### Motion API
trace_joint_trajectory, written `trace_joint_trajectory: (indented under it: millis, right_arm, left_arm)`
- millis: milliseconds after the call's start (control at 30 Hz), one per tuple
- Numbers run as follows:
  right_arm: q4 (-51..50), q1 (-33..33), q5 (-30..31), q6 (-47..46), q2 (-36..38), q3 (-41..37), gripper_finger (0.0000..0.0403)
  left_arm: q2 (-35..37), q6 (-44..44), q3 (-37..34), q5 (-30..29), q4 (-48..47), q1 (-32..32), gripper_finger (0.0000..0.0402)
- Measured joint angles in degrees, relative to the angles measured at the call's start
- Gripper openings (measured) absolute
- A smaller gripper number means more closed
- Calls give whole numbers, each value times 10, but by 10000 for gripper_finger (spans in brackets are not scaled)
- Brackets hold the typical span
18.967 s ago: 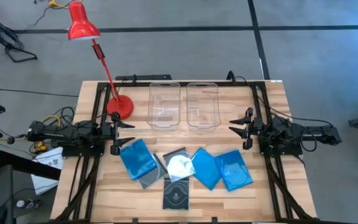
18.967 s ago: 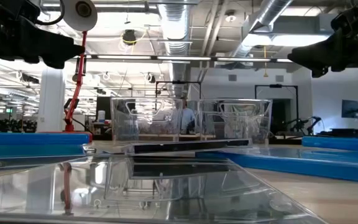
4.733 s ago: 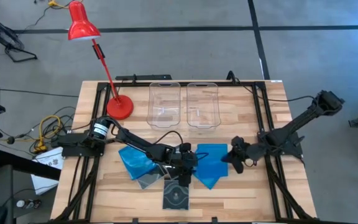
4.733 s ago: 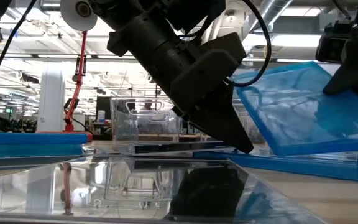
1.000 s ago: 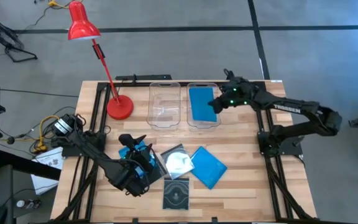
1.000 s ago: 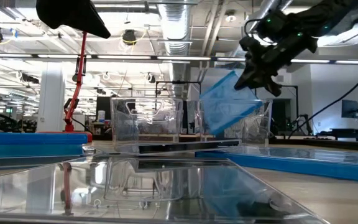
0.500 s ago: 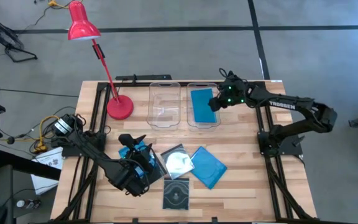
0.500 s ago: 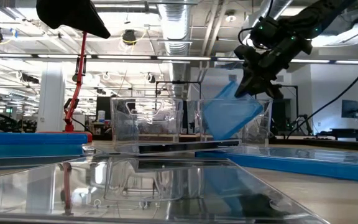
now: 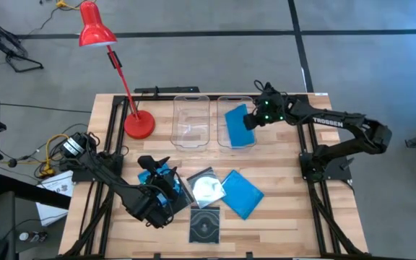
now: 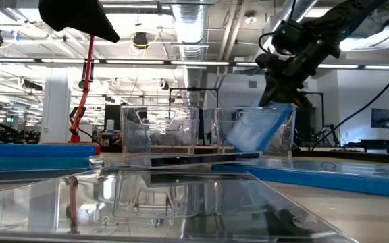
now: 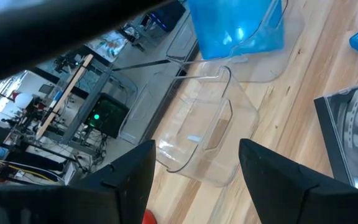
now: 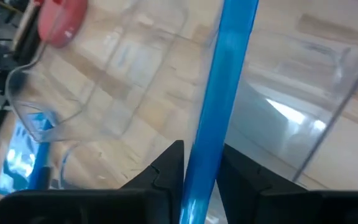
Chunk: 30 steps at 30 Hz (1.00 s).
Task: Pick & place jewel cases by type
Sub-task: Put the right blue cd case into the right transparent bin
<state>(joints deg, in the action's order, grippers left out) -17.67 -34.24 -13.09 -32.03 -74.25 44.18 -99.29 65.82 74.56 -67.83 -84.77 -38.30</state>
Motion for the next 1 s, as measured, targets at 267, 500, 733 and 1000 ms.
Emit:
trace_joint_trajectory:
  millis: [267, 500, 733, 1000]
  right_arm:
    - [-3, 1, -2, 3, 0, 0, 95]
    - [-24, 1, -12, 6, 0, 0, 96]
    - [-51, 1, -20, 20, 0, 0, 97]
    - [-50, 1, -3, 20, 0, 15, 127]
  left_arm:
    - [0, 0, 0, 0, 1, 0, 226]
    - [0, 0, 0, 0, 1, 0, 226]
    - [0, 0, 0, 0, 0, 0, 226]
    - [0, 0, 0, 0, 0, 0, 226]
